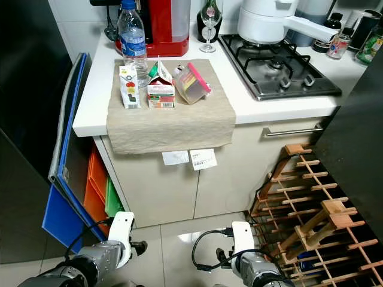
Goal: Restocking fridge
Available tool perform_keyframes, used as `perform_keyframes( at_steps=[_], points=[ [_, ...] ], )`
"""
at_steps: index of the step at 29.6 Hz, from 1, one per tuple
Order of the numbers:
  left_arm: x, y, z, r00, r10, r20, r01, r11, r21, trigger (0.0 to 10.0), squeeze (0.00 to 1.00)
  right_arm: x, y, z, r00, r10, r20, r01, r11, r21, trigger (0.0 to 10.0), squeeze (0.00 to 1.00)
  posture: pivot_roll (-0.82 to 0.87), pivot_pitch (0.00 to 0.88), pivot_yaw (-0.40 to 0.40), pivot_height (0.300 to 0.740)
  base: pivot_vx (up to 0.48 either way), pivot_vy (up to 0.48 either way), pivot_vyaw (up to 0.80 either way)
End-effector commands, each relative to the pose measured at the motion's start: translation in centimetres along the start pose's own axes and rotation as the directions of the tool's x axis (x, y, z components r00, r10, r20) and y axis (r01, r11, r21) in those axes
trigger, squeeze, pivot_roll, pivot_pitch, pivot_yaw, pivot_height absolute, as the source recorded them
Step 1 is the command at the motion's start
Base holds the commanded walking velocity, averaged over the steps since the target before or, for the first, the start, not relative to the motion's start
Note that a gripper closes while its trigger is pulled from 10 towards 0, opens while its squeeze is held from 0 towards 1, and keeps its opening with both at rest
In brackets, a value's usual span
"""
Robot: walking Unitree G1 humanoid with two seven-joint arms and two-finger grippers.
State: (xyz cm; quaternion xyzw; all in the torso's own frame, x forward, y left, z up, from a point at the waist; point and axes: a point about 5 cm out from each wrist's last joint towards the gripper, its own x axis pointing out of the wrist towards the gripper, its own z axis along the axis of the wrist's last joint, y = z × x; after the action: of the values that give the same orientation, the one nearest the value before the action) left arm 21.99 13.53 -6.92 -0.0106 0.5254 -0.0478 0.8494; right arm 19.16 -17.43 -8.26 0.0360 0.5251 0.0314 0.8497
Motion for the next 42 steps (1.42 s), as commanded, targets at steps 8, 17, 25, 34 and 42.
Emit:
perform_keyframes(
  at_steps=[8,17,25,34,42],
  points=[
    [0.1,0.2,-1.1,1.0,0.008,-0.019,-0.009,0.999,-0.035,10.0,0.0,0.0,-0.2,-0.3,1.0,0.001,-0.006,-0.001,1.0,-0.025,10.0,0.0,-0.07,0.0,0.004,0.74,0.0,0.0,0.0],
    [0.1,0.3,-2.0,1.0,-0.011,-0.024,0.011,1.0,0.01,10.0,0.0,0.0,-0.1,-0.5,1.0,0.014,-0.014,-0.015,1.0,-0.016,10.0,0.0,-0.08,0.0,0.002,0.74,0.0,0.0,0.0],
    [0.0,0.6,-1.6,1.0,0.0,-0.015,0.0,1.0,-0.013,10.0,0.0,0.0,0.2,-0.6,0.999,0.037,-0.032,-0.04,0.994,-0.1,10.0,0.0,-0.08,0.0,0.005,0.74,0.0,0.0,0.0],
    [0.0,1.1,-0.8,1.0,0.011,0.01,-0.011,1.0,-0.029,10.0,0.0,-0.1,-0.5,0.5,1.0,-0.006,-0.004,0.005,0.973,-0.23,10.0,0.0,-0.07,0.0,-0.004,0.74,0.0,0.0,0.42],
    [-0.2,2.0,-0.2,0.999,0.043,0.032,-0.042,0.998,-0.042,10.0,0.0,-0.2,-0.9,0.3,0.999,-0.035,-0.009,0.032,0.974,-0.223,10.0,0.0,-0.06,0.0,-0.007,0.74,0.0,0.0,0.8]
  ],
)
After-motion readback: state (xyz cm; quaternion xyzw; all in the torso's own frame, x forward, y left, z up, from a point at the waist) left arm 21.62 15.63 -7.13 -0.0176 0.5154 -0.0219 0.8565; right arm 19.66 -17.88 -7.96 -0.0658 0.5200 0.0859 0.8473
